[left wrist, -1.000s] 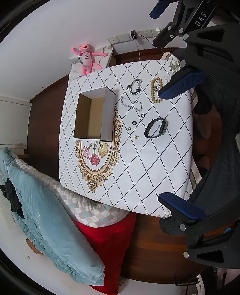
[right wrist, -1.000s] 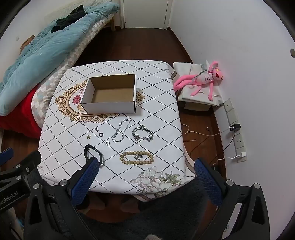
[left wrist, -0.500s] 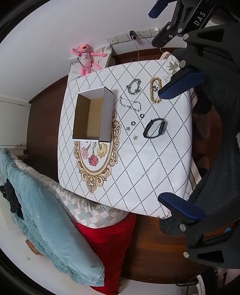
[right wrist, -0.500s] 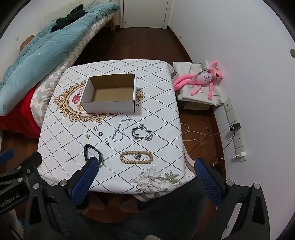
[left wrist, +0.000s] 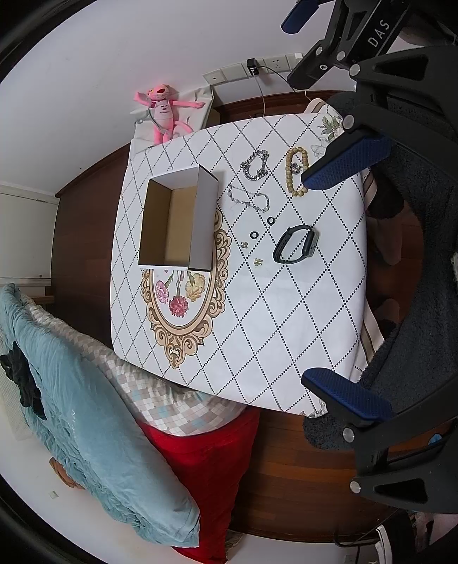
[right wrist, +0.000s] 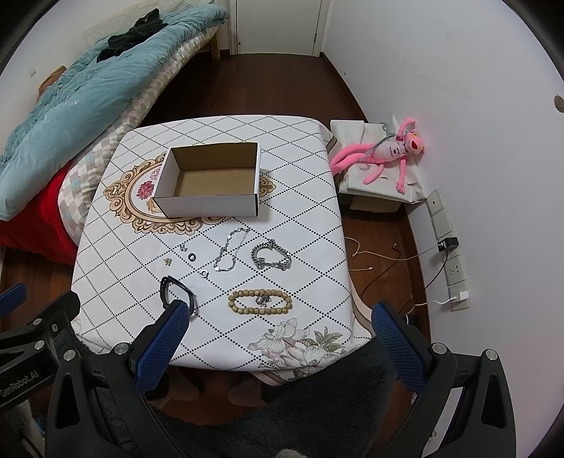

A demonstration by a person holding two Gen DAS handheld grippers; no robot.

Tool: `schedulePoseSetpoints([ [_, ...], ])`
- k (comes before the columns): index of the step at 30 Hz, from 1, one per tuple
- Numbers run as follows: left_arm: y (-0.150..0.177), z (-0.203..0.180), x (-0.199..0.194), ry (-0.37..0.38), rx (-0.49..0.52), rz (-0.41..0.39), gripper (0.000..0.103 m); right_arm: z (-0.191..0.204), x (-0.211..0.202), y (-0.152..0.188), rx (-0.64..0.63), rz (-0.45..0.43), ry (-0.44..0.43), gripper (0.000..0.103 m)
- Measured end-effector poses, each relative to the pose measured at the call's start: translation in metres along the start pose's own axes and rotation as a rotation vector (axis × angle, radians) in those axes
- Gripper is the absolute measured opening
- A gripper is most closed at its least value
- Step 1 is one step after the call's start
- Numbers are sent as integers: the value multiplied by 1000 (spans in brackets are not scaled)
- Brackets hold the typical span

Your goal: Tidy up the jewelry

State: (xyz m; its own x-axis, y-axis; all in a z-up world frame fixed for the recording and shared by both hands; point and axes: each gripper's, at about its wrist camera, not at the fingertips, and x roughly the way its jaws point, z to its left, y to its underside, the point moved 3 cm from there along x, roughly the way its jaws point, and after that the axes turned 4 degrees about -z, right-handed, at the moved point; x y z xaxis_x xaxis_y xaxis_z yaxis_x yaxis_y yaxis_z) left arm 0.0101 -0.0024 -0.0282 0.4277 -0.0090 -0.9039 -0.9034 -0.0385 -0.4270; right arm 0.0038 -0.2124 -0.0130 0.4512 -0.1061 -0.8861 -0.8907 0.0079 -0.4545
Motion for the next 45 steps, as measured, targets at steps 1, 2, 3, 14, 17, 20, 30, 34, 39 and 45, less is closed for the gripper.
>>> schedulePoseSetpoints([
  [1, 0, 0, 0, 0, -2, 0, 103, 1, 0, 0, -1, 0, 1, 103],
  [2, 0, 0, 0, -1, 0, -1, 103, 0, 0, 0, -1, 1, 1, 103],
  [3, 0, -1, 0, -2, 0, -3, 103, 1, -1, 0, -2, 0, 1, 103],
  [14, 2, 3, 1, -1, 3, -5, 103, 1, 0, 0, 1, -4, 2, 103],
  [17, 0, 2, 1, -2, 5, -7, 103, -1, -3, -2, -2, -6, 4, 103],
  [20, 0, 2, 1, -1, 6, -5, 103, -1, -4, -2, -1, -6, 3, 103],
  [30, 0, -1, -1, -5, 8, -10, 103, -2, -3, -3, 0, -3, 5, 103],
  [34, -1, -1, -2, -5, 9, -6, 103, -3, -4, -2, 1, -3, 4, 103],
  [39, -2, -1, -3, -7, 7, -13, 103, -3, -5, -3, 1, -5, 3, 103],
  [45, -2, 1, -4, -6, 7, -14, 103, -3, -5, -4, 2, -7, 4, 103],
])
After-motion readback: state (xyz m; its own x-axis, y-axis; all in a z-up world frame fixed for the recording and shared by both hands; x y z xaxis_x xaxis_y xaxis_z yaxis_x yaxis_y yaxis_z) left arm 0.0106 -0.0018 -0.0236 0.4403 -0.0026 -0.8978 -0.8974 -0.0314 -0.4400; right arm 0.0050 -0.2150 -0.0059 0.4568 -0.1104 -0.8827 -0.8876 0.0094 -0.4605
